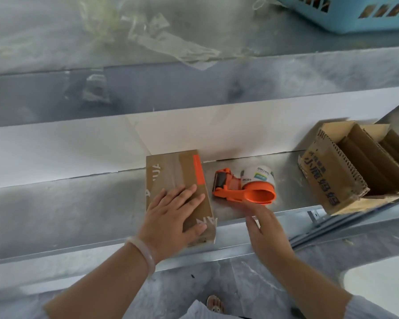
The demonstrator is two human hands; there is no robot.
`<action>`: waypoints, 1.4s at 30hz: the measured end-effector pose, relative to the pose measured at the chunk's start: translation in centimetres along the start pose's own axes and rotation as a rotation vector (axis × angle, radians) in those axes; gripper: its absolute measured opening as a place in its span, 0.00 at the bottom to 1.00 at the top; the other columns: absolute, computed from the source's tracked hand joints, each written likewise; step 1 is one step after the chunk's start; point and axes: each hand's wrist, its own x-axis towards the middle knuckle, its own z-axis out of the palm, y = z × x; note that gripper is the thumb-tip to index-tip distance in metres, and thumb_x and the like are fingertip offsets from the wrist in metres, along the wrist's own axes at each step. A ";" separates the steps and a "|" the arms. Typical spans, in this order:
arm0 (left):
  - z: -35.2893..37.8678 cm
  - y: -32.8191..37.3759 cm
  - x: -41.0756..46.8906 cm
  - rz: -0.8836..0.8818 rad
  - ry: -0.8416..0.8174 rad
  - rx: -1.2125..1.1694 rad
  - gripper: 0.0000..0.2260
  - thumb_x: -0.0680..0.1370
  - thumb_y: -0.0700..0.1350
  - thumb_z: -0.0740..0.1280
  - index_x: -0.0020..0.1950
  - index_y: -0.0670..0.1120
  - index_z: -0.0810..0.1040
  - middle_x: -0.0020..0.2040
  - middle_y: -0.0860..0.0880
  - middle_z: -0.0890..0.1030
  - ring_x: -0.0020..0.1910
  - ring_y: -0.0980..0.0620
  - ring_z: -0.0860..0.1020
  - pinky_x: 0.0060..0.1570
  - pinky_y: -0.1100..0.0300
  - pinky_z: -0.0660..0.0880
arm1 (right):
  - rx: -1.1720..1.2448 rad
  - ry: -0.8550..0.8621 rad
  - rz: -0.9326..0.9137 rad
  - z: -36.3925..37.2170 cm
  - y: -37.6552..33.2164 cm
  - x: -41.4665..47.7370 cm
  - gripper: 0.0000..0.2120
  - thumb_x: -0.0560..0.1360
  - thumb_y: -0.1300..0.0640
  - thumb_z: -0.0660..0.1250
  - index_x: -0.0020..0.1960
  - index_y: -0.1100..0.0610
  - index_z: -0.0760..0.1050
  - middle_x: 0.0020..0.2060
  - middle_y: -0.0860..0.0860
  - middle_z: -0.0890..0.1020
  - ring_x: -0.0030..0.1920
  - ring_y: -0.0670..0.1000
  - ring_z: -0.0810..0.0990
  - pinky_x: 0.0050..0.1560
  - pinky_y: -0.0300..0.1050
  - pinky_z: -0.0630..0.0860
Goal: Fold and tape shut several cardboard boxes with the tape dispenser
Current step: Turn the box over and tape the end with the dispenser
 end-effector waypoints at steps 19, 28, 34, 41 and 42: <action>-0.2 -0.3 0.2 -0.002 -0.027 -0.092 0.31 0.76 0.63 0.42 0.77 0.57 0.58 0.78 0.60 0.54 0.78 0.58 0.49 0.75 0.56 0.41 | 0.551 -0.278 0.550 5.6 -6.7 -0.2 0.20 0.83 0.43 0.53 0.62 0.52 0.77 0.53 0.52 0.81 0.53 0.53 0.79 0.55 0.47 0.74; -1.6 -0.9 -1.9 -0.365 0.514 -0.522 0.17 0.80 0.39 0.64 0.68 0.49 0.75 0.62 0.59 0.73 0.66 0.58 0.70 0.73 0.53 0.63 | 0.505 -0.029 0.367 4.7 -6.5 0.1 0.19 0.84 0.50 0.53 0.73 0.49 0.67 0.64 0.44 0.75 0.66 0.48 0.71 0.69 0.46 0.66; 0.7 1.1 -5.0 -0.627 0.271 -0.902 0.45 0.71 0.59 0.71 0.80 0.55 0.48 0.75 0.54 0.61 0.72 0.54 0.64 0.68 0.54 0.69 | 0.479 -0.210 0.205 7.0 -6.8 -2.7 0.30 0.75 0.44 0.68 0.74 0.41 0.62 0.61 0.41 0.78 0.61 0.43 0.77 0.60 0.41 0.76; 1.0 0.6 -4.2 -0.640 0.262 -1.070 0.41 0.77 0.50 0.70 0.79 0.58 0.45 0.69 0.60 0.65 0.65 0.58 0.72 0.62 0.59 0.74 | 0.465 -0.180 0.251 7.0 -7.6 -2.3 0.22 0.81 0.50 0.62 0.73 0.40 0.64 0.55 0.38 0.79 0.53 0.36 0.77 0.47 0.27 0.72; 1.0 0.5 -4.3 -0.634 0.254 -1.093 0.39 0.78 0.49 0.68 0.79 0.58 0.45 0.71 0.59 0.65 0.65 0.58 0.71 0.63 0.58 0.74 | 0.471 -0.163 0.256 7.1 -7.6 -2.3 0.21 0.81 0.50 0.60 0.73 0.40 0.63 0.56 0.39 0.79 0.55 0.38 0.77 0.52 0.31 0.72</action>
